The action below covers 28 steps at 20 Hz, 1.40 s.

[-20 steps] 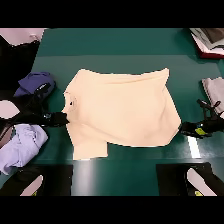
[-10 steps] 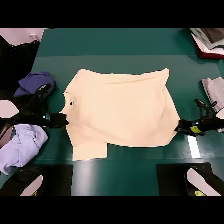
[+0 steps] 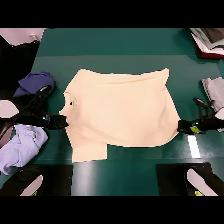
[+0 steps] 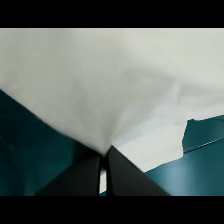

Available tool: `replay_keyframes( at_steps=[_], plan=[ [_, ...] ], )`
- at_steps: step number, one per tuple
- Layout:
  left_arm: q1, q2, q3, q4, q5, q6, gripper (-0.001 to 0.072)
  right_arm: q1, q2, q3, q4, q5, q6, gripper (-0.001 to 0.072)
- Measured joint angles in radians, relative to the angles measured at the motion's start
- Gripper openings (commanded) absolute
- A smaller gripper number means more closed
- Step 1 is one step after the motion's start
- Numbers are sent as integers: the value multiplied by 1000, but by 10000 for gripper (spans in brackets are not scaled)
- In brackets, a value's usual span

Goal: Fold the shirts.

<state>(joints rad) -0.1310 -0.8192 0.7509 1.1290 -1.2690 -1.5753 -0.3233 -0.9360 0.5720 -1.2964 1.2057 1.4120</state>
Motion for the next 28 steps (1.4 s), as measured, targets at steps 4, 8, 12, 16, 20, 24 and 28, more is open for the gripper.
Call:
replay_keyframes(
  at_steps=[4, 8, 12, 16, 20, 24, 28],
  plan=[
    [0, 0, 27, -1, -6, 8, 27, -127, 146, 11, -42, 113, 2, 13],
    [0, 0, 163, -3, -14, 10, 27, -189, 268, 90, -16, 154, 29, 13],
    [0, 1, 383, -3, -26, 12, 26, -201, 348, 246, 103, 133, 40, 13],
    [0, 1, 640, -3, -31, 22, 26, -136, 379, 456, 153, 64, 41, 13],
    [0, 1, 920, -4, -18, 37, 26, -36, 388, 679, 150, -53, 35, 13],
    [0, 2, 1172, -5, 30, 51, 26, 48, 368, 901, 87, -119, 33, 13],
    [0, 3, 1348, -12, 109, 55, 26, 95, 286, 1142, 35, -71, 33, 13]
  ],
)
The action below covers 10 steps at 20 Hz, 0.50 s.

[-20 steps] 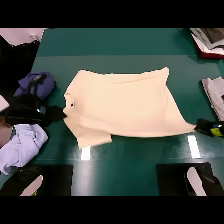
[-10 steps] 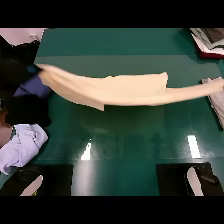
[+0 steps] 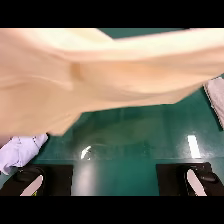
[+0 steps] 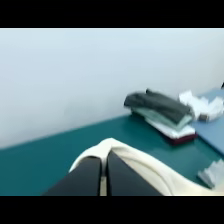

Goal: Fold the shirts.

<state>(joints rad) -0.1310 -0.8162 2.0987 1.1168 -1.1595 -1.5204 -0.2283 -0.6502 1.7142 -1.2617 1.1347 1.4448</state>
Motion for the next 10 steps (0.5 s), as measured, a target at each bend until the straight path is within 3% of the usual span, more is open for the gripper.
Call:
replay_keyframes(
  at_steps=[6, 10],
  plan=[
    [0, -4, 74, -19, 64, 1, 25, 0, -193, 332, -125, 206, 53, 11],
    [0, -15, -90, 49, -16, -8, 26, -39, -338, 361, -172, 394, 117, 11]
  ],
)
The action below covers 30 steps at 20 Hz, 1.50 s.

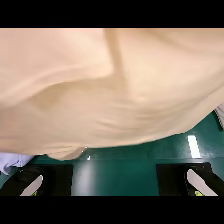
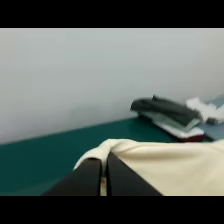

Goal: Fold the shirts.

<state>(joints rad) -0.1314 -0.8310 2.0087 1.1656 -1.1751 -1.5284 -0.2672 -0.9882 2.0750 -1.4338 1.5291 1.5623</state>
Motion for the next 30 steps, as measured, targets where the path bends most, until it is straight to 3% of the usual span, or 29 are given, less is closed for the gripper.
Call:
replay_keyframes(
  at_steps=[4, 7, 14, 21, 30],
  plan=[
    [0, -87, -250, 93, -101, -4, 26, -14, -168, -113, -14, 152, 27, 11],
    [0, -214, -385, 125, -90, 18, 26, -7, -300, -201, -22, 158, 34, 11],
    [0, -539, -472, 172, 98, 58, 26, 82, -510, -333, -29, -127, 29, 11],
    [1, -659, -481, 245, 302, 68, 26, 154, -615, -370, -33, -367, 22, 11],
    [0, -676, -534, 383, 47, 184, 27, 173, -582, -594, -33, -378, -6, 12]
  ],
)
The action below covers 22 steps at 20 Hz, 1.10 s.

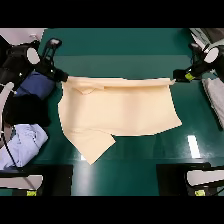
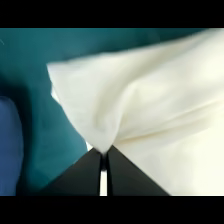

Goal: Fold the shirts.

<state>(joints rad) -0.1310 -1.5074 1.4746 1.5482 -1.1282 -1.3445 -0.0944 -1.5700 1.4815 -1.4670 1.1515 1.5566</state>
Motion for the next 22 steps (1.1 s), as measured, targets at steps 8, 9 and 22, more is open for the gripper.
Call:
replay_keyframes(
  at_steps=[8, 9, 22],
  plan=[
    [0, 2, -106, 20, -62, 5, 543, 0, 16, -105, 41, -17, -19, 581],
    [0, 4, -106, 26, -86, -5, 544, -5, 19, -93, 48, 7, -19, 580],
    [1, 410, -636, -120, -211, -281, 544, -78, 393, -382, 60, 89, -48, 580]
  ],
)
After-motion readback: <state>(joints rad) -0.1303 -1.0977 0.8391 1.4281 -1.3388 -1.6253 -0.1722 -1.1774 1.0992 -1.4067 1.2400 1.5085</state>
